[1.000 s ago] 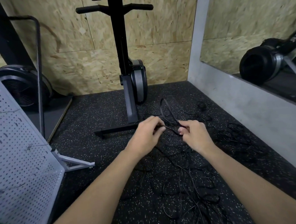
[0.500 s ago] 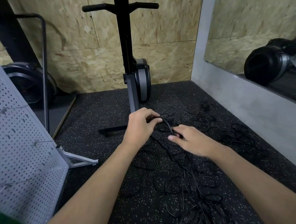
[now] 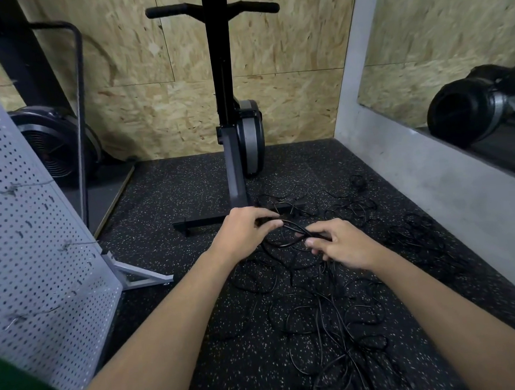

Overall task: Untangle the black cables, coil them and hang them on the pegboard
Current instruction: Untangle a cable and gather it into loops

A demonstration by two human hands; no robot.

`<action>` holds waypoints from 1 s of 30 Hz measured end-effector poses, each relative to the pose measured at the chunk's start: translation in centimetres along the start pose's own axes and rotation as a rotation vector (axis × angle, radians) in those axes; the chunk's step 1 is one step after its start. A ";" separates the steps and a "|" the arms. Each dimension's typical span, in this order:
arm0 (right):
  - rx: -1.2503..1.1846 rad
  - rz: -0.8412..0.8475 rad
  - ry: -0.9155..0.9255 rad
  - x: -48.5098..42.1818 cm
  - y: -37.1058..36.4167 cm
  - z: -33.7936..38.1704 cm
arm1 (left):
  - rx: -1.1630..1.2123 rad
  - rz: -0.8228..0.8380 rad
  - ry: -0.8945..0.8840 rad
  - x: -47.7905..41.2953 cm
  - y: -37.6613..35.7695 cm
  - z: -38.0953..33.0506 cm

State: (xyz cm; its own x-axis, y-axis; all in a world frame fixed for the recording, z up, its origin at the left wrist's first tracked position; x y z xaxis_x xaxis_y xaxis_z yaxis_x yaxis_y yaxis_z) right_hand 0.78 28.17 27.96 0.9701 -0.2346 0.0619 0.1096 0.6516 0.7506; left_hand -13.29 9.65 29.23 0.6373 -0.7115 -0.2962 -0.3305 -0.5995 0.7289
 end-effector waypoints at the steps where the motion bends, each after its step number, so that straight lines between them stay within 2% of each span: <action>1: -0.014 -0.003 0.009 -0.1 0.1 0.0 | -0.021 -0.002 0.046 0.1 -0.1 0.3; 5: -0.082 -0.004 0.038 0.3 0.2 0.8 | 0.066 0.037 0.148 -0.1 -0.5 0.5; 8: 0.026 0.026 -0.001 0.2 0.1 0.2 | 0.146 0.017 0.156 -0.1 -0.7 0.4; 11: 0.191 0.089 -0.028 0.3 -0.2 0.2 | 0.155 0.030 0.145 0.1 -1.4 0.1; 16: 0.303 0.134 0.054 0.8 -1.0 1.4 | 0.161 -0.028 0.070 0.0 -1.3 -0.3; 18: 0.326 0.133 0.032 0.7 -1.1 1.1 | 0.132 -0.026 0.049 0.0 -1.3 -0.5; 24: 0.366 0.129 -0.013 0.5 -0.4 0.2 | 0.106 0.118 -0.003 0.4 -2.0 -0.2; 30: 0.216 -0.012 -0.051 0.6 1.0 -0.9 | 0.269 0.280 0.251 1.2 -3.1 2.8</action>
State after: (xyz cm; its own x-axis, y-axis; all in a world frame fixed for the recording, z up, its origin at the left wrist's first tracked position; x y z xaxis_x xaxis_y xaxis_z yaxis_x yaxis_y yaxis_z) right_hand 1.69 29.32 28.10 0.9561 -0.2816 0.0813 0.0669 0.4797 0.8749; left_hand -13.42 9.61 24.89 0.6355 -0.7688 0.0716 -0.6617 -0.4945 0.5635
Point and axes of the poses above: each hand's wrist, its own x-axis away from the middle knuckle, its own y-axis out of the back of the hand, z = x × y, the point moved 2 cm from there along -x, towards the middle knuckle, and after that the axes turned 5 degrees about x, right-handed, at the moved point
